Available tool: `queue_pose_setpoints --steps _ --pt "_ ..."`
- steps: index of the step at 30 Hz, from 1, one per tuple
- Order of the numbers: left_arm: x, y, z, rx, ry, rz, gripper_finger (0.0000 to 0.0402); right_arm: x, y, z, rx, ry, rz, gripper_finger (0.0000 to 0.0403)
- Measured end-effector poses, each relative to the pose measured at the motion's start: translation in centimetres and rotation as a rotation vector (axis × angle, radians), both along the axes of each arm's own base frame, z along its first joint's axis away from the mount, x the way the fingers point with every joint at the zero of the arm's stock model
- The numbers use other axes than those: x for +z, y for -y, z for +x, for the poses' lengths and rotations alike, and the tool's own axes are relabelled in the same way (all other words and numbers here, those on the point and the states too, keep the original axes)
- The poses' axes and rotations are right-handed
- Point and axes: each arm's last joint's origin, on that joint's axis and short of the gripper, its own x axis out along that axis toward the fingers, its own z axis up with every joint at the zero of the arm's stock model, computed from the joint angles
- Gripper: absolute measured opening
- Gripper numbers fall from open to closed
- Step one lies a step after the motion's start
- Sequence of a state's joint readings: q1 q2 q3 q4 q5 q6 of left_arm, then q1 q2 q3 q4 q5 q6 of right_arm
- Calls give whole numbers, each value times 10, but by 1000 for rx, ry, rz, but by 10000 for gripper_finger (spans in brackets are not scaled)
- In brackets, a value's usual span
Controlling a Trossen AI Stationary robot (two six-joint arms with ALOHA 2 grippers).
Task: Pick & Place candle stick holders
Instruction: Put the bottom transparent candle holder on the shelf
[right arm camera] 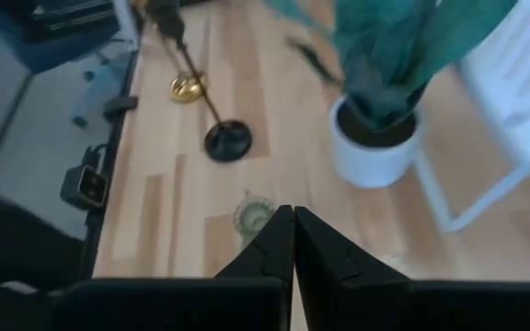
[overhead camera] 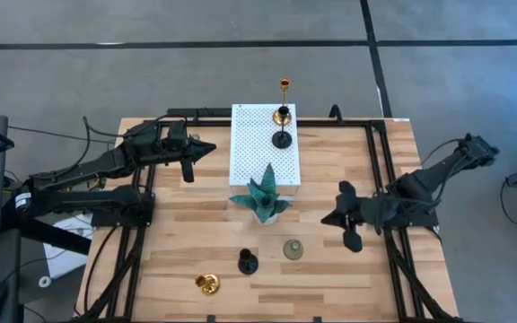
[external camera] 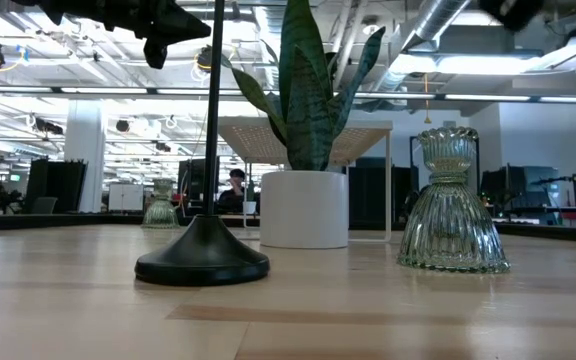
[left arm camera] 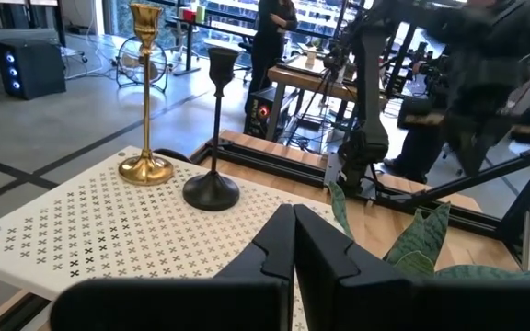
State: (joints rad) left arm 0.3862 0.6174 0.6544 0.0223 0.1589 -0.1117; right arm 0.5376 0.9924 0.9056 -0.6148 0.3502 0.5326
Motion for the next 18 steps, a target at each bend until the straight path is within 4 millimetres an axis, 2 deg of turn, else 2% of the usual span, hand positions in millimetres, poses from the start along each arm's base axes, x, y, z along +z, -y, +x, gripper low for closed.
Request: queue_pose_setpoints --steps 5,9,14,18 --pt "0 0 0 0 0 1 4 -42 8 -2 55 5 87 0" --pt "0 0 0 0 0 1 4 -67 9 -2 101 0 132 0" --pt "0 0 0 0 -1 3 4 -87 10 -7 118 -62 124 0" --pt "0 0 0 0 -1 2 4 -91 9 -8 146 -83 136 0"
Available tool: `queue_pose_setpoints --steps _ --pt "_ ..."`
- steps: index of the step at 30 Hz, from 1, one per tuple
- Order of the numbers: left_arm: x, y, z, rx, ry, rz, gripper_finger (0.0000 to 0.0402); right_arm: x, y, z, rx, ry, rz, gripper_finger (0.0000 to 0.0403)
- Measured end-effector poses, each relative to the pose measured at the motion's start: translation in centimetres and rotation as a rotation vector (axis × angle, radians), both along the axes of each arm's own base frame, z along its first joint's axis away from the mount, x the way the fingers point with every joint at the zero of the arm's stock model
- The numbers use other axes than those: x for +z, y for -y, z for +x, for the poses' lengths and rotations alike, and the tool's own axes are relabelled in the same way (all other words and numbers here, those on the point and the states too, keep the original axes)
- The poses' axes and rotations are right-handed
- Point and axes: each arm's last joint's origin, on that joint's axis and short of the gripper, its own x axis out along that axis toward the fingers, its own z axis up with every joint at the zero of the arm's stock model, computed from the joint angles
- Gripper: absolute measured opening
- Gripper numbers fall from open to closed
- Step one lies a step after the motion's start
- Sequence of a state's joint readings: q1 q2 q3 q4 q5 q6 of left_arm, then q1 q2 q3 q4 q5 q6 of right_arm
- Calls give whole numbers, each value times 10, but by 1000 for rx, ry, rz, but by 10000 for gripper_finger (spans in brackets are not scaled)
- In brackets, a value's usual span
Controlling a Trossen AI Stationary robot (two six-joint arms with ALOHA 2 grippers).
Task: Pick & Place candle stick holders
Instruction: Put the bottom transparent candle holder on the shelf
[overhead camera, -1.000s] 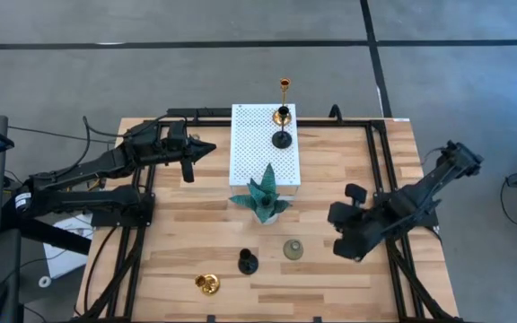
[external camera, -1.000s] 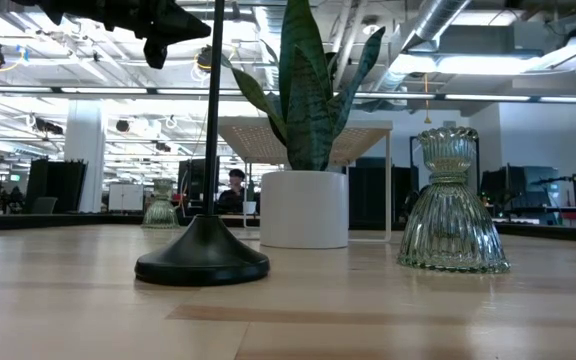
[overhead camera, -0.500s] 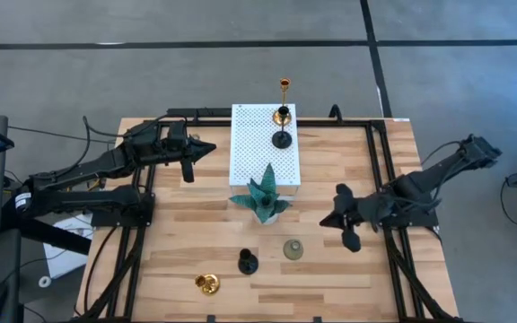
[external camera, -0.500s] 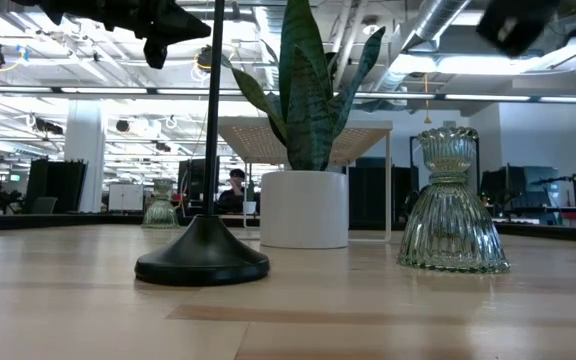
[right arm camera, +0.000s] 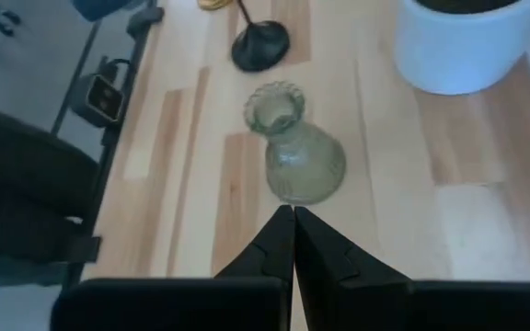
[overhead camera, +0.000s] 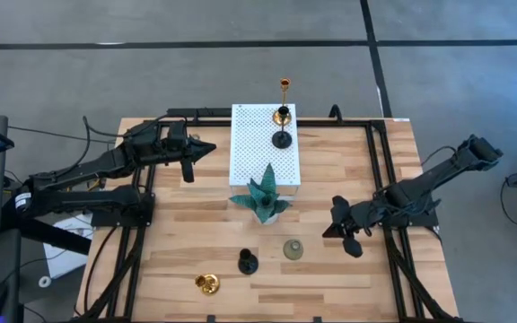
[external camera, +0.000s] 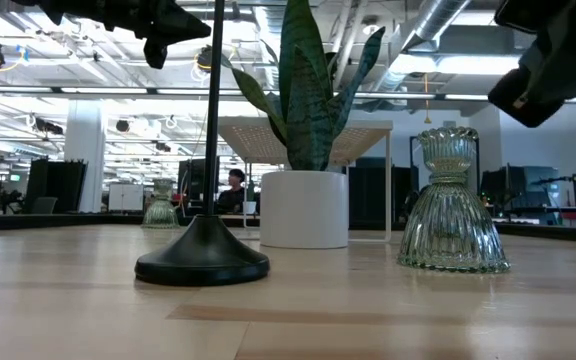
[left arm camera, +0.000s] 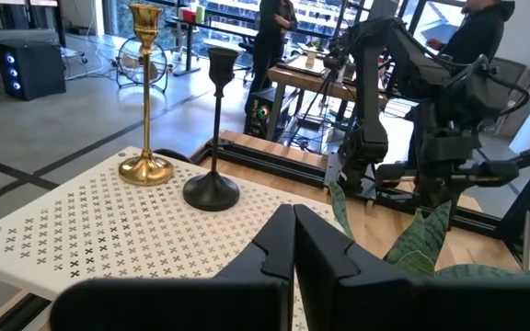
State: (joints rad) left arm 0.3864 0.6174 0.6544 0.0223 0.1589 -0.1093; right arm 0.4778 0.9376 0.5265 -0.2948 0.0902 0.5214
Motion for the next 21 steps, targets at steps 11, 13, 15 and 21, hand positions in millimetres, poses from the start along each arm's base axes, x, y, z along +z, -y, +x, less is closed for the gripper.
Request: queue_pose_setpoints --steps 11,13,15,21 --pt "0 0 0 0 0 0 4 -27 -6 10 -29 -95 11 0" --pt "0 0 0 0 0 0 4 -32 -6 13 -66 -132 30 0" --pt "0 0 0 0 0 0 4 -37 -6 15 -92 -166 38 1" --pt "0 0 0 0 0 0 4 -45 -10 24 -81 -161 27 40"
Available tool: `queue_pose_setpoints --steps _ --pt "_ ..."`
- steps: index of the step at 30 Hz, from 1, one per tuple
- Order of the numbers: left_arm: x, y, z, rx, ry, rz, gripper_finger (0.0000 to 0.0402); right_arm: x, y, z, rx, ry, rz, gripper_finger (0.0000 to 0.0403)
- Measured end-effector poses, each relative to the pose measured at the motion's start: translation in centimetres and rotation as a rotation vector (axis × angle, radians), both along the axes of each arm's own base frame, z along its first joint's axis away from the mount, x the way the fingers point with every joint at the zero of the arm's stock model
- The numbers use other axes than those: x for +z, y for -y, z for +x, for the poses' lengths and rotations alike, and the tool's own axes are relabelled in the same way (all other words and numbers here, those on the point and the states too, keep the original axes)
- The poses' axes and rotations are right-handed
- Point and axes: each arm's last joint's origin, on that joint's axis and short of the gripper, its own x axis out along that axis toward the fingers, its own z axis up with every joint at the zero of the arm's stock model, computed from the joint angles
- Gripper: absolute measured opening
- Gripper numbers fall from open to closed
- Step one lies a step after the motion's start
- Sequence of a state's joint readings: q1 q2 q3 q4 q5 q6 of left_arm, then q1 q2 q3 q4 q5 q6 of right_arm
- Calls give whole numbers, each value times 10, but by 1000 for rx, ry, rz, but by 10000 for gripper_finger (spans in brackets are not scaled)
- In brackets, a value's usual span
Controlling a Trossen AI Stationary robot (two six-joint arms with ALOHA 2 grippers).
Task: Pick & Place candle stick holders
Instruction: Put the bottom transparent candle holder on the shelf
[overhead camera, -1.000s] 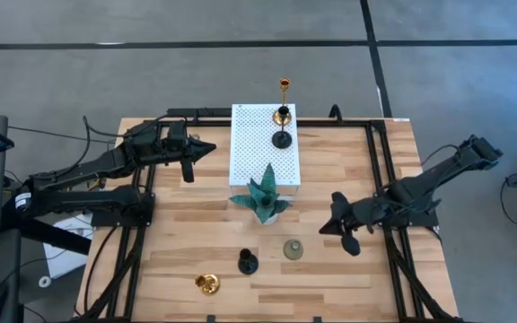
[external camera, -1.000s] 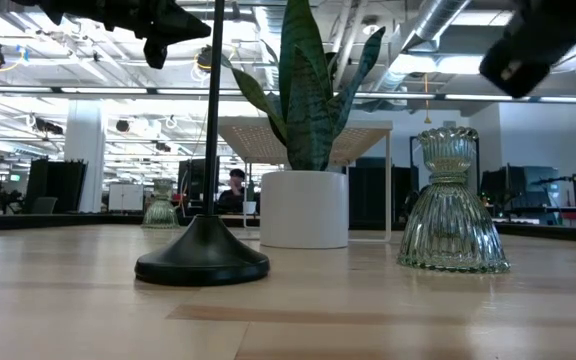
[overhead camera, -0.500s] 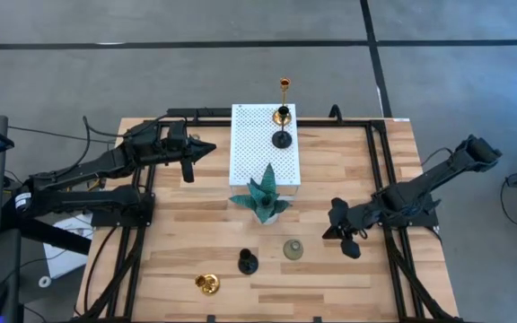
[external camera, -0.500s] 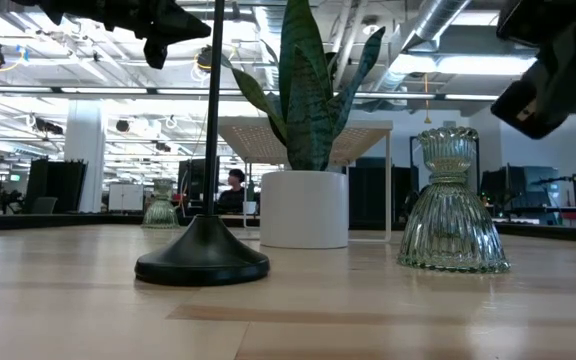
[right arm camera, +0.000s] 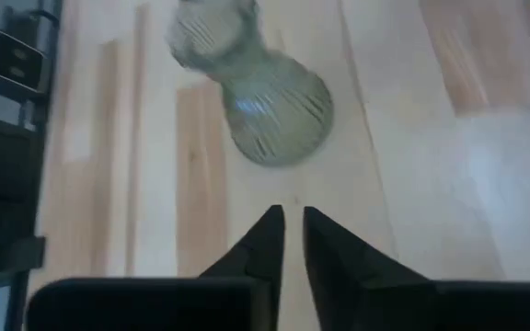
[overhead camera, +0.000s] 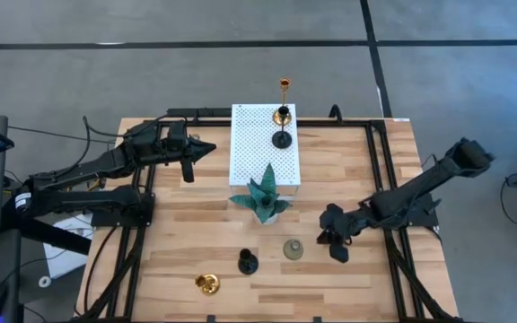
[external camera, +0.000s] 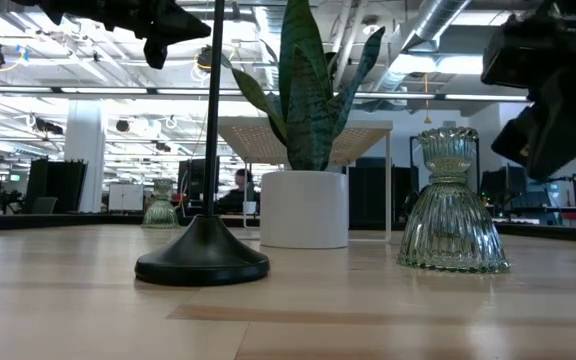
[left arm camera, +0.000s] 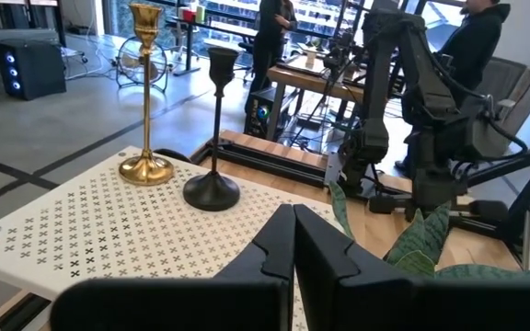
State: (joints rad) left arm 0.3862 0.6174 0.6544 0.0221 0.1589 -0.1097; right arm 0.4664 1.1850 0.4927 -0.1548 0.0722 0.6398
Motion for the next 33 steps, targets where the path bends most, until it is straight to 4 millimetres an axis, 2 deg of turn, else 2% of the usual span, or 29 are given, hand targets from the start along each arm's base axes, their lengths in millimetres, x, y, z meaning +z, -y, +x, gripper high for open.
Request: queue_pose_setpoints --steps 6,14,17,22,33 --pt "0 0 0 0 0 0 4 -2 -7 13 58 104 -16 117" --pt "0 0 0 0 0 0 4 -11 -7 17 26 69 -4 232" --pt "0 0 0 0 -1 0 4 -11 -8 18 15 69 4 263" --pt "0 0 0 0 -1 0 4 -10 -6 18 -21 87 -24 286" --pt "0 0 0 0 -1 0 4 -10 -4 19 -82 114 -81 305"
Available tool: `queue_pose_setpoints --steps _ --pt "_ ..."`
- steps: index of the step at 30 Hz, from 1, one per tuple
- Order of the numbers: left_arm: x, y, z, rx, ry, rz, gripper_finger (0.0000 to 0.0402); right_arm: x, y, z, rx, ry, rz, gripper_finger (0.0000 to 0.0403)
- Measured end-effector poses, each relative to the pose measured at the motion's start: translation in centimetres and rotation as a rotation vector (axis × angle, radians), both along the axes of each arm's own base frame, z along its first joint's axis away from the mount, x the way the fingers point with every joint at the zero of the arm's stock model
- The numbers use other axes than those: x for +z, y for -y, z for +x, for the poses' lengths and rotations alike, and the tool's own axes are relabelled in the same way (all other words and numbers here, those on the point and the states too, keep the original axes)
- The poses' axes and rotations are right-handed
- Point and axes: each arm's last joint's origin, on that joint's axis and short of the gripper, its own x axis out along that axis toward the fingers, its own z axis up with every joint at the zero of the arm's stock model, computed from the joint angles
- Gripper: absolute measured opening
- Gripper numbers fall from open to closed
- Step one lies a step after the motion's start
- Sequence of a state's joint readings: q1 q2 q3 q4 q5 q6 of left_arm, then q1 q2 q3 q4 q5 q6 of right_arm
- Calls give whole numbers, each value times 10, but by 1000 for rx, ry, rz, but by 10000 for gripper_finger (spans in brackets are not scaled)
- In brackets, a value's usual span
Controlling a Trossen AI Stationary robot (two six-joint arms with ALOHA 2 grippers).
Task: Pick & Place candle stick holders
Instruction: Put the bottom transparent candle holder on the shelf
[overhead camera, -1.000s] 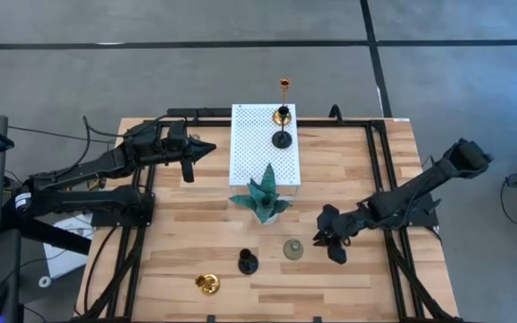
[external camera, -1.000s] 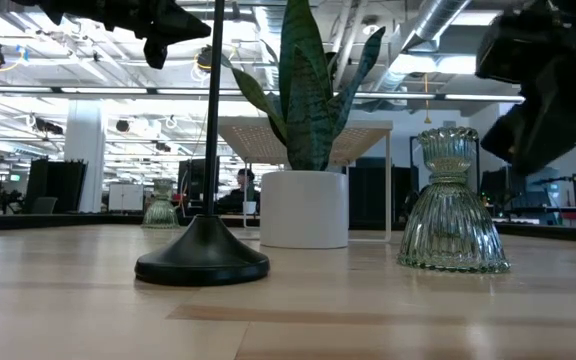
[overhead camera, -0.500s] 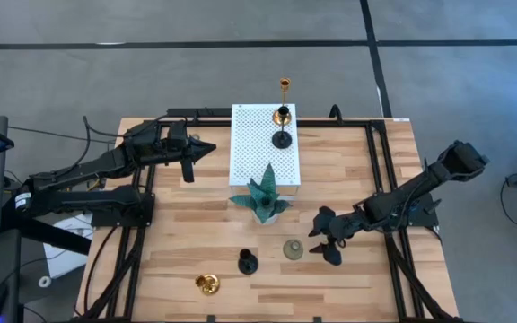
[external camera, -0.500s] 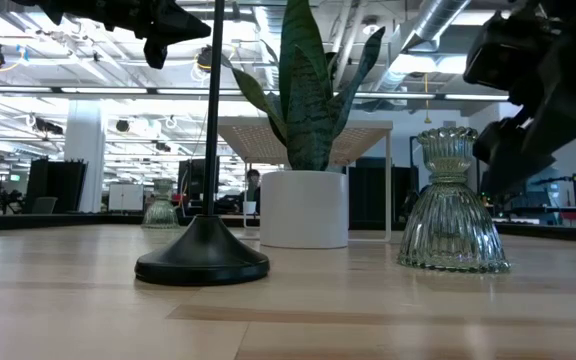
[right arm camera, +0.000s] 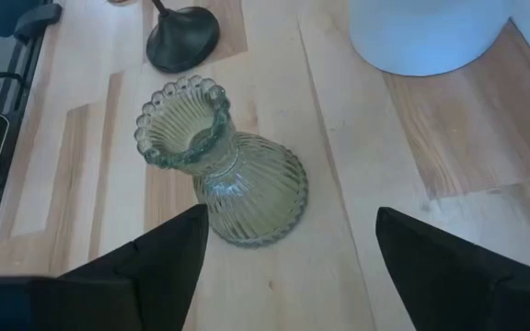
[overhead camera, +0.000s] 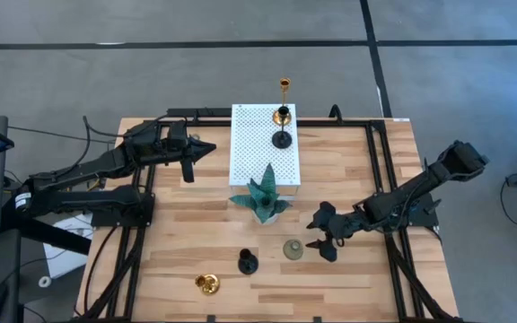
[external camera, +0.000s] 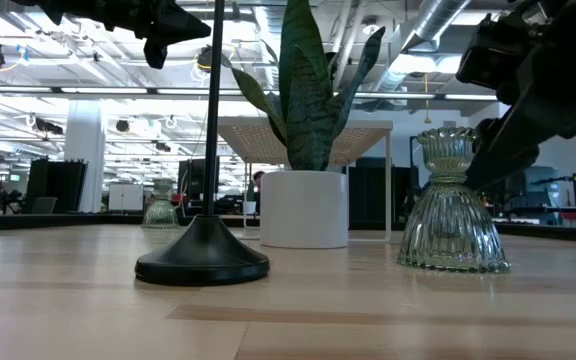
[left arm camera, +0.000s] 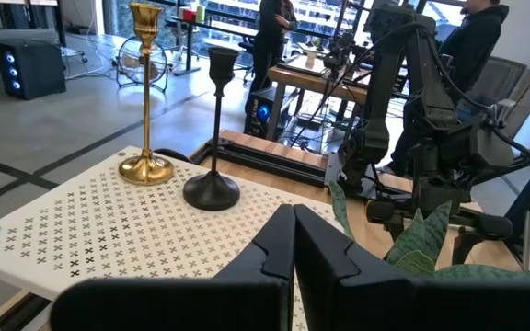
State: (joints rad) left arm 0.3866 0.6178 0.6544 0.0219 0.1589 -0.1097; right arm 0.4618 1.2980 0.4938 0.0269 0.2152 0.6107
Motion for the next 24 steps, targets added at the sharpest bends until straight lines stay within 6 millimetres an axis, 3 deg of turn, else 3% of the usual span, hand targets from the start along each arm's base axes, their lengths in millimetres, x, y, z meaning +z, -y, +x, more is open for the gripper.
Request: queue_pose_setpoints --steps 24 --pt "0 0 0 0 0 -1 4 6 -4 4 24 62 68 327"
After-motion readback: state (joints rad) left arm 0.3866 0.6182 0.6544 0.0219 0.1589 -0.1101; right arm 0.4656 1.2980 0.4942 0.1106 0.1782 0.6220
